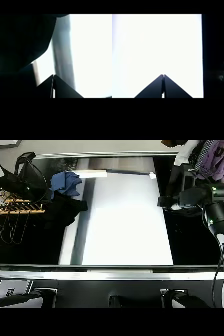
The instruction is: Fold the clothes and pants, and hang the long-sleeved shirts on hangers.
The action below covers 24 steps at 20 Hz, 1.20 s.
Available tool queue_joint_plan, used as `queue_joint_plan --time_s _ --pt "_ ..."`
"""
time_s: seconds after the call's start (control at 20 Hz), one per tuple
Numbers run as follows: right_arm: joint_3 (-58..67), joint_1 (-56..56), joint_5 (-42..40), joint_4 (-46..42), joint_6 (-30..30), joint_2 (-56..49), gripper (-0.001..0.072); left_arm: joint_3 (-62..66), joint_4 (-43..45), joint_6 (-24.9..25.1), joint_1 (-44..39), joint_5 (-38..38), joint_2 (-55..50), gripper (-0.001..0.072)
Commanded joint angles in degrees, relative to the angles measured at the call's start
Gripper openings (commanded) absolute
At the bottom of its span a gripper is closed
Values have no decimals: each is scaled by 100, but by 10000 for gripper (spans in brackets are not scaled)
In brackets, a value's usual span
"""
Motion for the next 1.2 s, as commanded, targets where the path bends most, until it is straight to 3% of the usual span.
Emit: queue_joint_plan --time_s 0.0,0.75,0.8,0.9,1.0,1.15 --pt "4 7 0 0 2 4 31 -2 0 0 0 2 4 22" --pt "4 7 0 2 2 4 31 -4 -61 -2 -20 63 -24 24" --pt "4 7 0 2 4 4 31 -4 -31 0 -28 101 -52 102" --pt "4 7 -26 24 4 4 31 -2 426 -81 -24 175 -173 717" --pt "4 7 -146 24 4 4 31 -4 1364 -413 24 555 -380 720" --pt "4 7 -243 22 4 4 31 -4 1488 -570 352 1617 -966 720"
